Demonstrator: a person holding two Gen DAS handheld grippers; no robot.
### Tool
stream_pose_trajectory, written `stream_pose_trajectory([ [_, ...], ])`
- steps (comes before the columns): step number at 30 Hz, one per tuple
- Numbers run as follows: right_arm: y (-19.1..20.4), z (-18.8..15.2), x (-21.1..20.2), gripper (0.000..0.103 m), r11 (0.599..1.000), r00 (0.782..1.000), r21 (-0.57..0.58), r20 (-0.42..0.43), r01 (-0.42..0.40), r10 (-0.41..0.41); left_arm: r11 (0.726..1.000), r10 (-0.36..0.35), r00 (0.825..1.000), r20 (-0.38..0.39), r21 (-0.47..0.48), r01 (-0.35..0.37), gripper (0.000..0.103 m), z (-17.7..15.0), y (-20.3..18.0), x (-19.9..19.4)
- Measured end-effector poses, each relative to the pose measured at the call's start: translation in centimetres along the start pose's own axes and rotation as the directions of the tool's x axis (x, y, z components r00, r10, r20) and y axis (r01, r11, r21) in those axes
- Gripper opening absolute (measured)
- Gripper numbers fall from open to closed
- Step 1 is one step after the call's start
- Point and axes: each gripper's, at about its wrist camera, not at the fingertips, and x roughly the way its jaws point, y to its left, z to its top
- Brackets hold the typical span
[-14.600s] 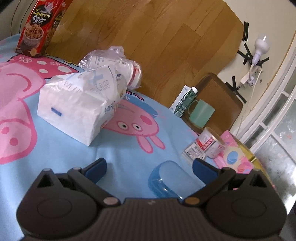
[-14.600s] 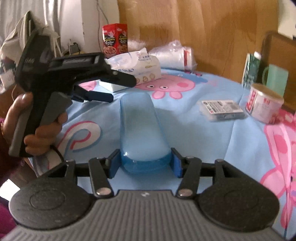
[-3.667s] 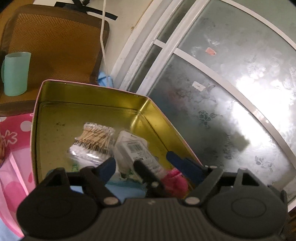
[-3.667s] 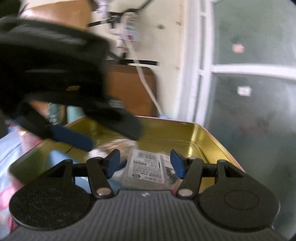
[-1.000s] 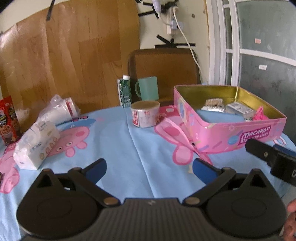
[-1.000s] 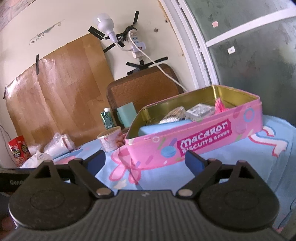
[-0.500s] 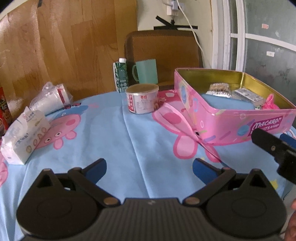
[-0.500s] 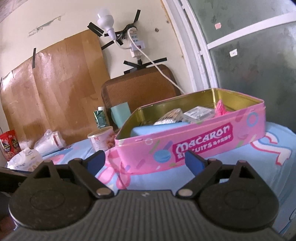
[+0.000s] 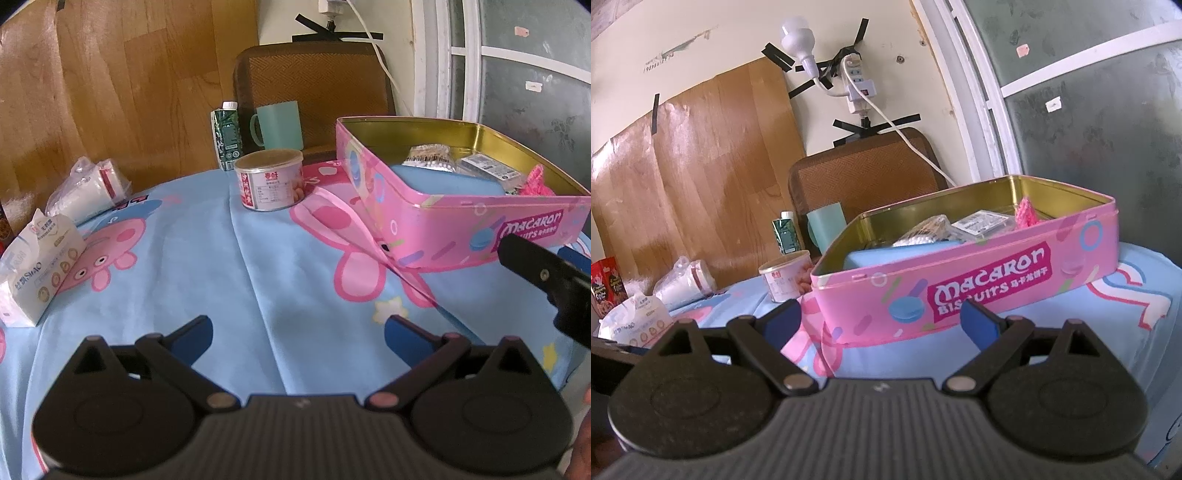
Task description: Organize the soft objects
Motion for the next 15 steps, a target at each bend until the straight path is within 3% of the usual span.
stream_pose_trajectory([
  [15,0.11,-0.04,0.41,0.095,1.000,1.000,-0.019,-0.001,0.011,-0.011,0.999,-0.035,0.999,-0.021,0.007,0.035,0.103,-0.20,-0.12,0.69],
])
